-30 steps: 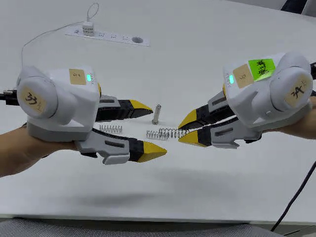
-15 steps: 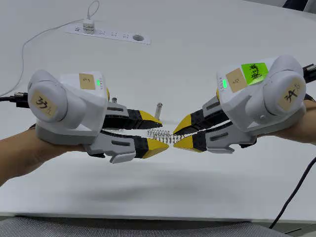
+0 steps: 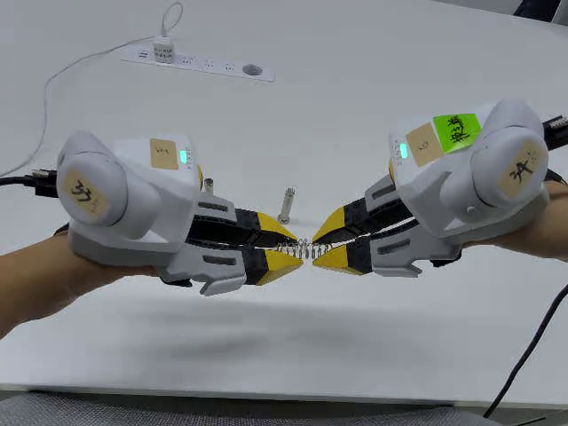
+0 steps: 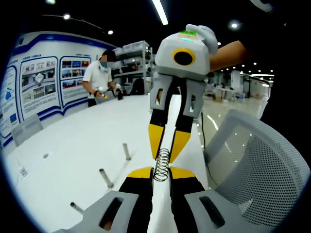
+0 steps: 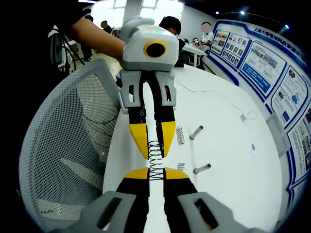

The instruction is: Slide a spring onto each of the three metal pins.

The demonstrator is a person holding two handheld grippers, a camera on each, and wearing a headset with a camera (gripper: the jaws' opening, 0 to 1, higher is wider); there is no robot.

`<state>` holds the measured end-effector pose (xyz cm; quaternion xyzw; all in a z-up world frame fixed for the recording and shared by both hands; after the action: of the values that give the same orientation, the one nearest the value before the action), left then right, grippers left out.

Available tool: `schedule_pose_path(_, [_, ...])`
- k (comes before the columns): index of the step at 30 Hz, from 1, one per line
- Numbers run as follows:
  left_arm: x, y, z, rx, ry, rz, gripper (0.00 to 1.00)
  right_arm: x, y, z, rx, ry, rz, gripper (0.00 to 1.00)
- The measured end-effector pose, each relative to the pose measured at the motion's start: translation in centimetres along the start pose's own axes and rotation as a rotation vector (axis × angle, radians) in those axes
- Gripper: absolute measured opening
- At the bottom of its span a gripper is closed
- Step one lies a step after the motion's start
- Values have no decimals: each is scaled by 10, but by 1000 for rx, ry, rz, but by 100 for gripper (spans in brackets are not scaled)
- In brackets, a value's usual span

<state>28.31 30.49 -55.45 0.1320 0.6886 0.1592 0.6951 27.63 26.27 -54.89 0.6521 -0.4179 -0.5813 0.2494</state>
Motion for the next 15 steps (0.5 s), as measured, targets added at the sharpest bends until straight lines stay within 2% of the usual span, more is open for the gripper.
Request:
schedule_pose_path(5, [0, -1, 0, -14, -42, 14, 10, 0, 1, -2, 2, -6, 3, 10])
schedule_pose_path(15, [-1, -1, -4, 9, -93, 25, 9, 2, 0, 2, -21, 8, -2, 11])
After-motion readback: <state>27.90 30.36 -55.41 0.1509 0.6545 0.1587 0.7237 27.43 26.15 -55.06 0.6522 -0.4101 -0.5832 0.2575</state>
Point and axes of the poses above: the centre of the closed fingertips' face, and the gripper's own axes: y roughly backward along the fingers, z roughly to its left, x roughly out of its underside, the point moved 3 cm from there along y, roughly backward along the fingers, and after that the axes turned 4 degrees about z, right-handed, at the moved point
